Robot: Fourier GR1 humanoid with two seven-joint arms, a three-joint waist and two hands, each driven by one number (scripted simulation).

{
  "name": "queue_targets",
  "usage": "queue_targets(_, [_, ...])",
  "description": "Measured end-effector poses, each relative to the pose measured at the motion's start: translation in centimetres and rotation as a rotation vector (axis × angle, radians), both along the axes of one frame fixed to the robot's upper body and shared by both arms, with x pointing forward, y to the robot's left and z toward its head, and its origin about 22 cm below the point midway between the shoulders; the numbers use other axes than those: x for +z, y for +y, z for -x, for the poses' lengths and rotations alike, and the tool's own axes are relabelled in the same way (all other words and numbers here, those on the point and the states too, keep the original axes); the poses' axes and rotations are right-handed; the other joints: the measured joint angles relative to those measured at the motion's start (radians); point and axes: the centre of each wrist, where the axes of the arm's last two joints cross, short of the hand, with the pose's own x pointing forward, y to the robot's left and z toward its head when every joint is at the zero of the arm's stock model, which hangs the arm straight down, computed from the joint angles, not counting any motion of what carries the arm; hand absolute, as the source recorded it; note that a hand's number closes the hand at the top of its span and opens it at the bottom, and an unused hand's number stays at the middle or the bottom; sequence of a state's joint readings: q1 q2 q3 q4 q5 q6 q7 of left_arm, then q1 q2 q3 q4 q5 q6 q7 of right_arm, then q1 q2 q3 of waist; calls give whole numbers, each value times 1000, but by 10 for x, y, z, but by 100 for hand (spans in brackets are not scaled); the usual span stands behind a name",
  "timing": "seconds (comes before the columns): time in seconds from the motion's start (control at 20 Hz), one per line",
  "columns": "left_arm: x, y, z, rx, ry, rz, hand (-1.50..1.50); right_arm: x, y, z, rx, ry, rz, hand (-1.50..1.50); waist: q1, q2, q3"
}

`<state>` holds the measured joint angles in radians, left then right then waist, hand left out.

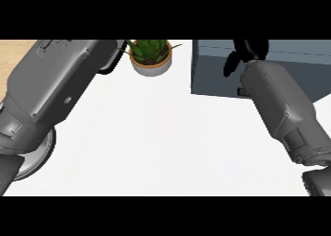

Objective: Pick up the can, place it into the drawer and close the drawer

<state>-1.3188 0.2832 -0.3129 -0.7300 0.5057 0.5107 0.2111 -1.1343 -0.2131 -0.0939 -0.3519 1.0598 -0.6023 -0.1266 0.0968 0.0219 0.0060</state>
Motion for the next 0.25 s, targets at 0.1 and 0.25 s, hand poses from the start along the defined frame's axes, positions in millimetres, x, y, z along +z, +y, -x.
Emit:
queue_targets(0.1, [-3, 1, 3, -5, 3, 4, -150, 14, 1, -4, 26, -17, -37, -150, 1, -12, -6])
queue_targets(0.25, [-3, 10, 6, -11, 1, 5, -150, 30, 2, -7, 58, -50, -91, -150, 0, -19, -9])
